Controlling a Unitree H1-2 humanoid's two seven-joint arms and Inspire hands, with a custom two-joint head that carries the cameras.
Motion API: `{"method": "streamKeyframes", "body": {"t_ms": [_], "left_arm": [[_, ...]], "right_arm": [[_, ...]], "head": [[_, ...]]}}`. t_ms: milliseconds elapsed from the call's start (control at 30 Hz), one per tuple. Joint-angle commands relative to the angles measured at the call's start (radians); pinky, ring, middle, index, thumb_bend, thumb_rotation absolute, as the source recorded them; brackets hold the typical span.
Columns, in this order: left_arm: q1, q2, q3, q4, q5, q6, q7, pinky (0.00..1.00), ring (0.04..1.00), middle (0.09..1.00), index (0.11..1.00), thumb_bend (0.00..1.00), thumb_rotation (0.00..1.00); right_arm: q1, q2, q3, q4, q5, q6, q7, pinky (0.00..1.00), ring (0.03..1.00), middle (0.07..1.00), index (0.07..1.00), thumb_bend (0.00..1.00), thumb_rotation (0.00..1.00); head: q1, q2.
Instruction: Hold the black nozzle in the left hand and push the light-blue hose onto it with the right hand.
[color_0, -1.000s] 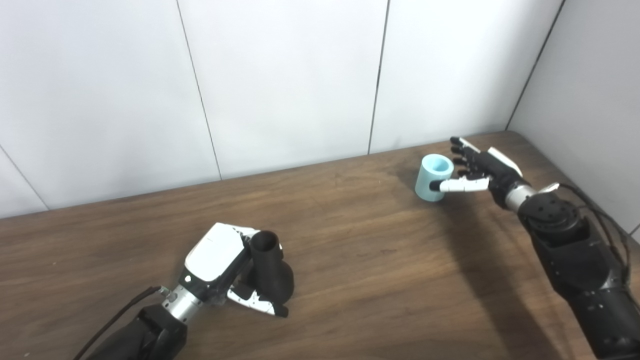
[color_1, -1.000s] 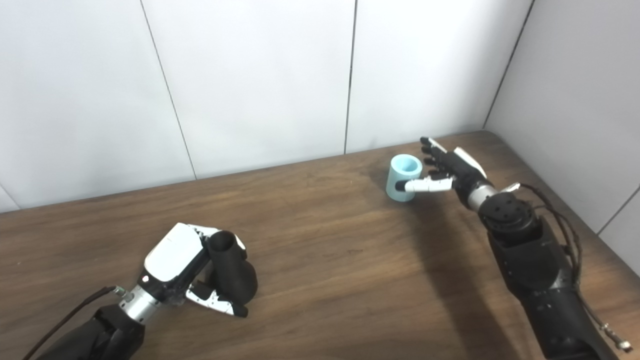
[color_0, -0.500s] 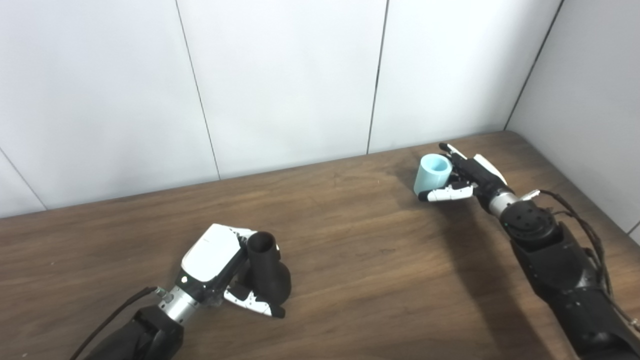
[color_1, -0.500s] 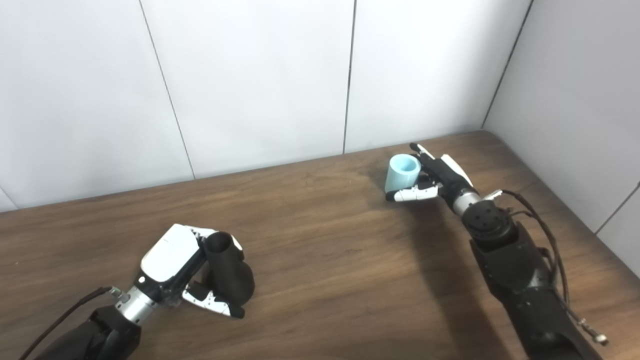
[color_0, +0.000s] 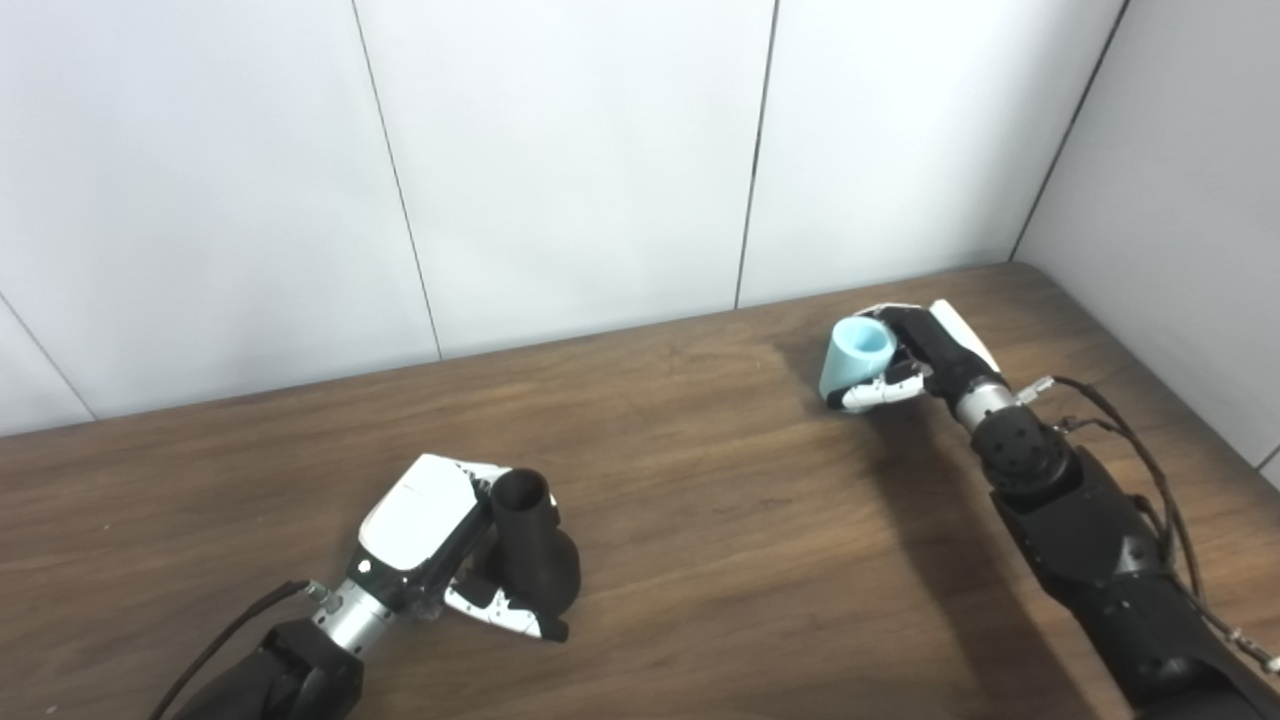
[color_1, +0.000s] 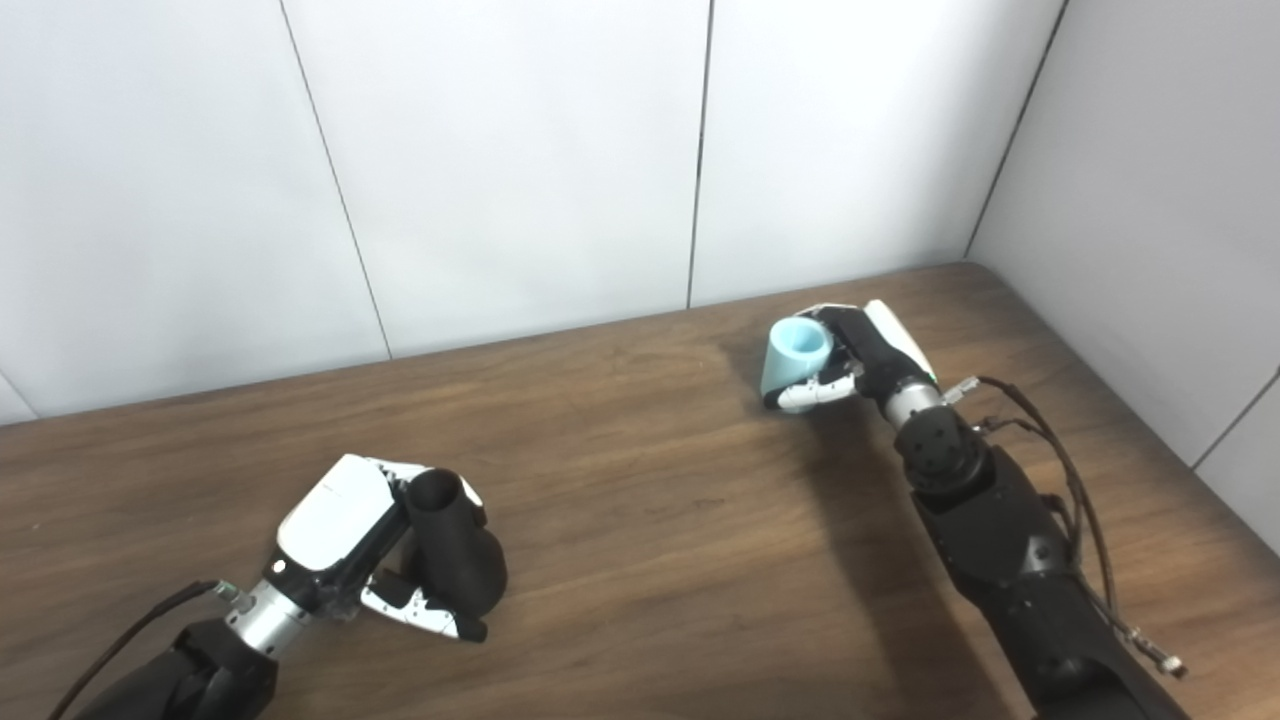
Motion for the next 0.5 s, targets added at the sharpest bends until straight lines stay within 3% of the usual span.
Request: {"method": "streamKeyframes", "body": {"t_ms": [0,167,467], "left_arm": [[0.138,0.02,-0.052,0.08,0.051,0.014,-0.036,0.29,0.405,0.474,0.483,0.53,0.0],[0.142,0.022,-0.047,0.075,0.047,0.014,-0.052,0.28,0.407,0.475,0.484,0.53,0.0],[0.151,0.02,-0.035,0.057,0.03,0.014,-0.08,0.3,0.417,0.475,0.484,0.53,0.0]], "right_arm": [[-0.023,-0.015,0.01,-0.029,-0.016,-0.032,0.002,0.52,0.542,0.521,0.485,0.53,0.03],[-0.023,-0.011,0.017,-0.03,-0.037,-0.032,-0.015,0.47,0.49,0.481,0.486,0.53,0.0],[-0.012,-0.01,0.015,-0.038,-0.054,-0.066,-0.043,0.47,0.488,0.483,0.484,0.53,0.0]], "head": [[0.0,0.0],[0.008,-0.003],[0.025,0.002]]}}
